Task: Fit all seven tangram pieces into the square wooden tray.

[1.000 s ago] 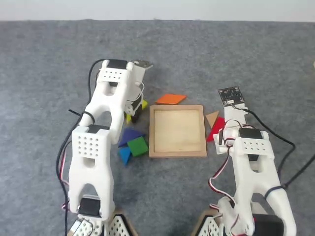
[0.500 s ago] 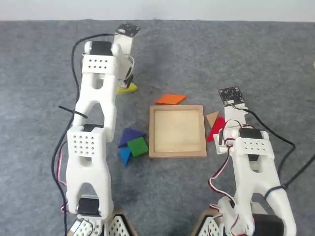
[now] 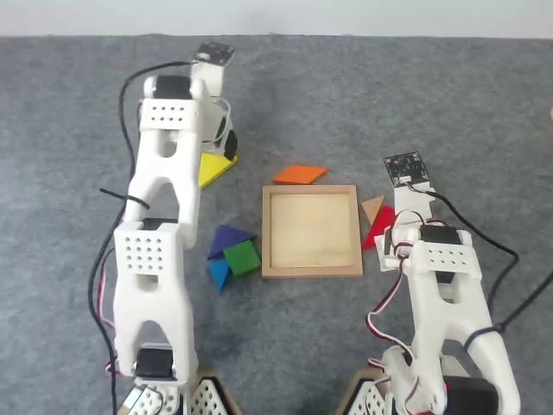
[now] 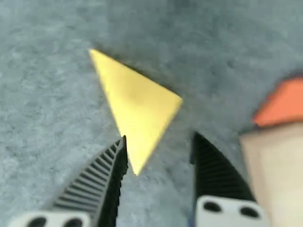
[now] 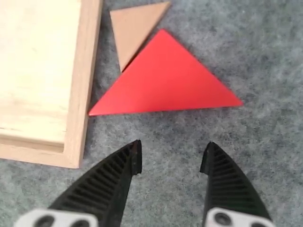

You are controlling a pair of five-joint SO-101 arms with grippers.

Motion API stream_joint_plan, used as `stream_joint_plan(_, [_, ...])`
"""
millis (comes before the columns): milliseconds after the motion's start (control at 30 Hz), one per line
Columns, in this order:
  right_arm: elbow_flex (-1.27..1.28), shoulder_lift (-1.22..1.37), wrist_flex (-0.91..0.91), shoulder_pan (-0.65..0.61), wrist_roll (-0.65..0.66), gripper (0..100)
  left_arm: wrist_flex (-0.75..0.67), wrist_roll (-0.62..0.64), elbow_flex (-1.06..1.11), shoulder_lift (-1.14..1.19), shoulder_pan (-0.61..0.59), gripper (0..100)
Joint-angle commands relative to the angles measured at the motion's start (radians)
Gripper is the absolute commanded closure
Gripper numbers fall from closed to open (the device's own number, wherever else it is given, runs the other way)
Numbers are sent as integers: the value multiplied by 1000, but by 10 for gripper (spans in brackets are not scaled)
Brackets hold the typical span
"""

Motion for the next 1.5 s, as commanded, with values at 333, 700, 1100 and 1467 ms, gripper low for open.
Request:
stream_joint_plan(333, [-8, -38, -2, 7, 18, 775, -196, 152, 38, 74, -26, 738])
stream_joint_plan(700, [-8, -38, -2, 5, 18, 775, -15, 157, -407, 374, -23, 735])
stream_joint_plan(1100, [-8, -38, -2, 10, 18, 775, 55, -9, -527, 462, 44, 851])
stream_joint_plan(1467, [-8, -38, -2, 12, 18, 775, 144, -35, -685, 434, 40, 930])
